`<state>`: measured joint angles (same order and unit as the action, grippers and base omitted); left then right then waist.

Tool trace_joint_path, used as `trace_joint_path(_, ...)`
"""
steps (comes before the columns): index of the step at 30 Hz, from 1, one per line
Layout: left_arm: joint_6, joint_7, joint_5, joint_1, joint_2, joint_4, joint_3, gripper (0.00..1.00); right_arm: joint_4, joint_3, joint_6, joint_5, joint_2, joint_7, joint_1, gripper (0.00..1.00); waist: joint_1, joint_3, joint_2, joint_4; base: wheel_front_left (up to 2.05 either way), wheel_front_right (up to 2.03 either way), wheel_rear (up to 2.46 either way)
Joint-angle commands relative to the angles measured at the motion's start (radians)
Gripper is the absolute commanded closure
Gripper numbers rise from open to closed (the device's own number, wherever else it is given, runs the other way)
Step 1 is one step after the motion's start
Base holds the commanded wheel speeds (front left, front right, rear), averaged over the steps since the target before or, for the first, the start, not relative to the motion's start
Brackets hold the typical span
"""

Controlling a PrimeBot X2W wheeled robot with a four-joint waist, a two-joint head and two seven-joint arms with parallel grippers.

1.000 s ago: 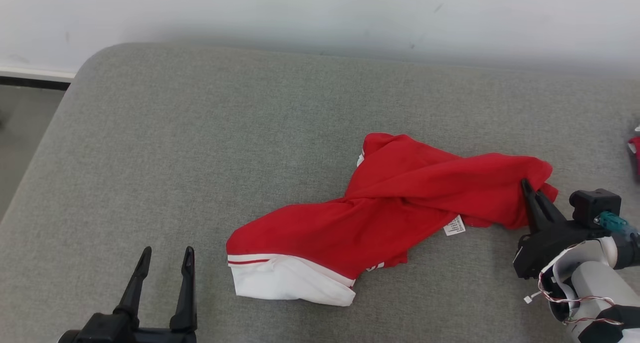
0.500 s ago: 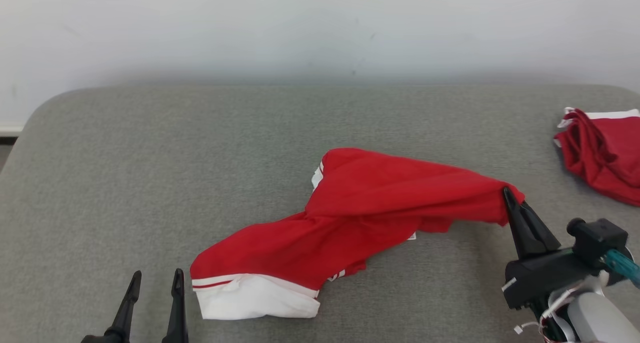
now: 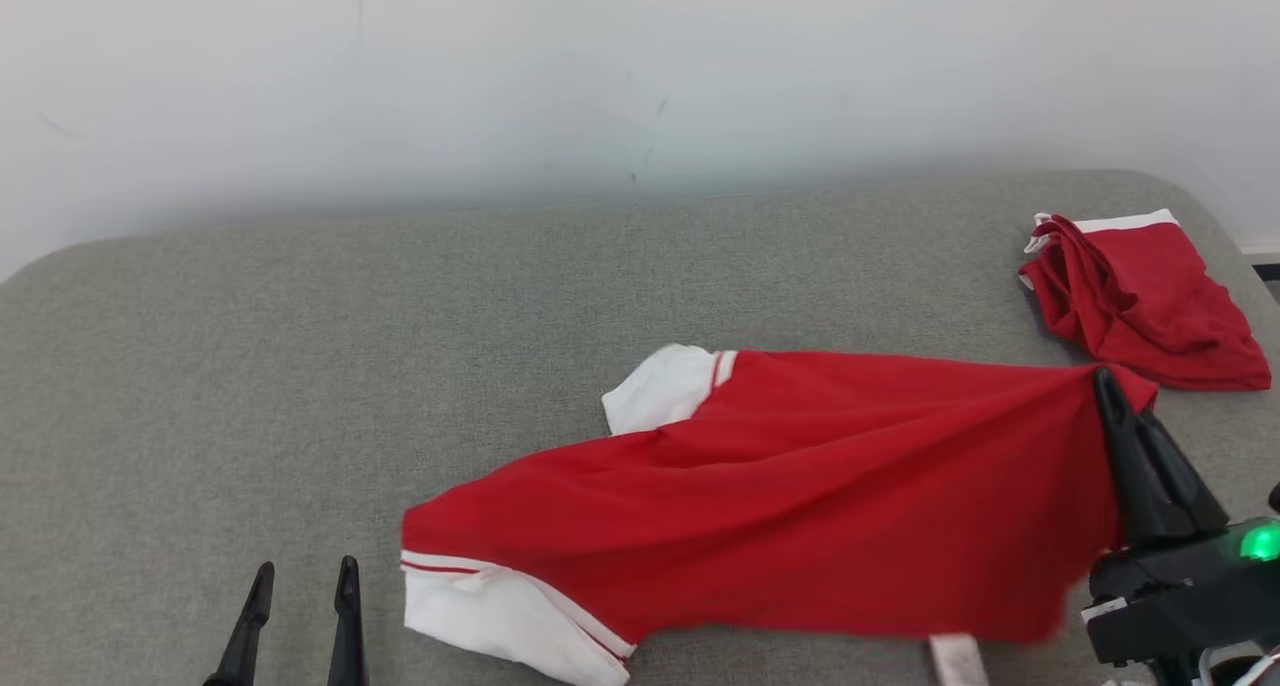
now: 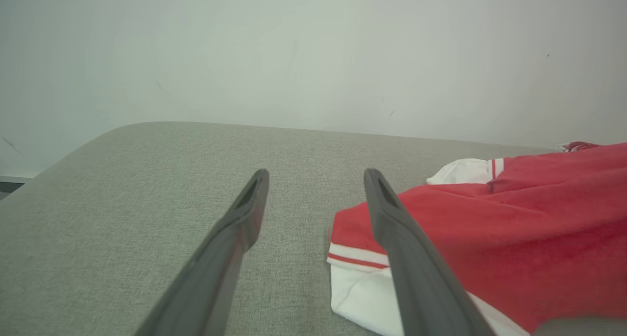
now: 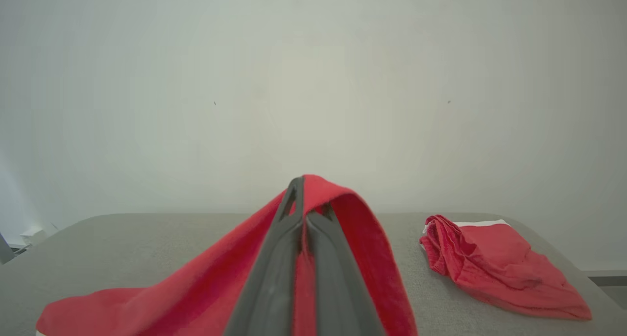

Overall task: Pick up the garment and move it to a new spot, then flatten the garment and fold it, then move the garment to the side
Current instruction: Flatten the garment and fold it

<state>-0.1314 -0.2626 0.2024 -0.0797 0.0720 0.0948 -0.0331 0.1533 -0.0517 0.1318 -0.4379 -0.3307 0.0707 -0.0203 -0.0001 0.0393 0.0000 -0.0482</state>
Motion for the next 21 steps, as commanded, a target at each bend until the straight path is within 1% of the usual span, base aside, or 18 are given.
trace_joint_path(1,0.002,-0.003,-0.011,-0.003,-0.002,0.0,-0.001,0.0,0.026,0.017,-0.003,0.006,0.009,-0.021,0.011,1.0,0.0001,0.0,0.0,0.001,0.0,0.0,0.0)
trace_joint_path(5,0.002,-0.003,-0.012,0.01,-0.006,0.006,0.016,0.0,0.061,0.041,-0.003,0.028,0.01,-0.065,0.011,1.0,0.0001,0.002,0.0,0.019,0.0,0.0,0.0)
trace_joint_path(9,0.002,-0.003,-0.007,0.019,-0.009,0.008,0.022,0.0,0.028,0.04,-0.003,0.046,0.0,-0.084,-0.038,1.0,0.0001,0.008,0.0,0.055,0.0,0.0,0.0)
trace_joint_path(10,0.002,-0.003,-0.007,0.019,-0.009,0.008,0.022,0.0,0.028,0.04,-0.003,0.046,0.0,-0.084,-0.038,1.0,0.0001,0.008,0.0,0.055,0.0,0.0,0.0)
trace_joint_path(16,0.002,-0.003,-0.007,0.036,-0.01,0.014,0.027,0.0,-0.15,-0.006,-0.003,0.058,-0.047,-0.068,-0.194,1.0,0.0001,0.034,0.0,0.116,0.0,0.0,0.0)
trace_joint_path(21,0.002,-0.003,-0.006,0.053,-0.011,0.021,0.046,0.0,-0.33,-0.052,-0.003,0.062,-0.093,-0.043,-0.342,1.0,0.0001,0.061,0.0,0.171,0.0,0.0,0.0)
